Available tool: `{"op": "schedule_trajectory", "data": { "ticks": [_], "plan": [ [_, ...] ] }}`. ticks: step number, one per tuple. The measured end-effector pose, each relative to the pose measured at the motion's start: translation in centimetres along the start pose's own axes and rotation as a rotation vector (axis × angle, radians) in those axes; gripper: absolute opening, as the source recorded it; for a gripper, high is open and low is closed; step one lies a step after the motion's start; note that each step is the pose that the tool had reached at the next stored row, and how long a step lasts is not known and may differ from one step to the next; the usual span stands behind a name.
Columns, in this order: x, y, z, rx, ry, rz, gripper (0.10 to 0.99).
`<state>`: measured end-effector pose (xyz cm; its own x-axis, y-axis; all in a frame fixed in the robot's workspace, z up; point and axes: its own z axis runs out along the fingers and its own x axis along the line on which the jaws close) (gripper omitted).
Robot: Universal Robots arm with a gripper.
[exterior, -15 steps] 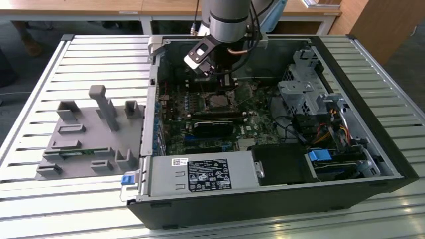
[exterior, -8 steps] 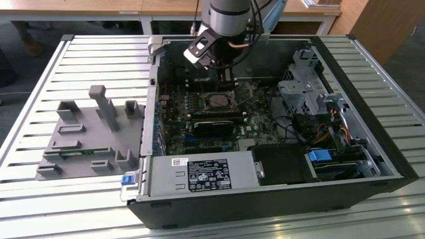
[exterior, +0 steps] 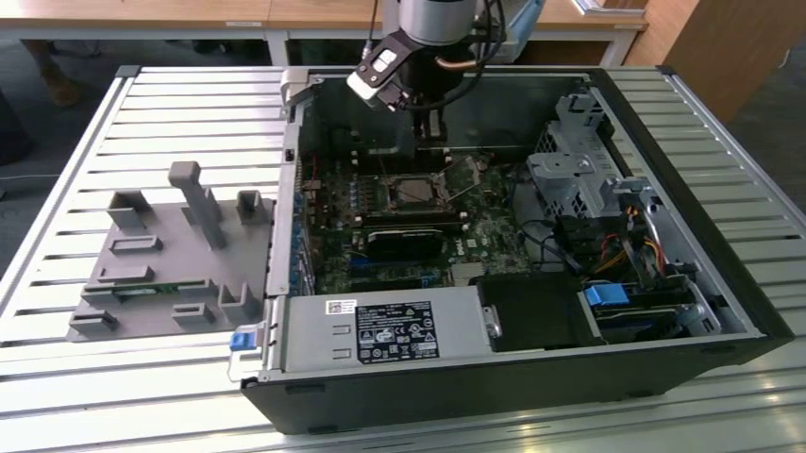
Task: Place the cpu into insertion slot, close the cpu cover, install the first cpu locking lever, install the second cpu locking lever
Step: 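Close the cpu cover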
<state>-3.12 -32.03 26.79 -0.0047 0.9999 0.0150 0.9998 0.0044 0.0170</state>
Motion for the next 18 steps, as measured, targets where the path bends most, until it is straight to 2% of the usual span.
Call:
{"op": "schedule_trajectory", "data": {
  "ticks": [8,12,14,18],
  "plan": [
    [-1.19,0.0,-0.03,0.0,0.0007,0.0,0.118],
    [-1.35,0.03,-0.01,0.0,0.0013,0.0,0.118],
    [-1.36,0.29,0.02,0.0,0.0013,-0.001,0.118],
    [-1.37,1.29,0.08,0.0,0.0015,-0.004,0.118]
  ]
}}
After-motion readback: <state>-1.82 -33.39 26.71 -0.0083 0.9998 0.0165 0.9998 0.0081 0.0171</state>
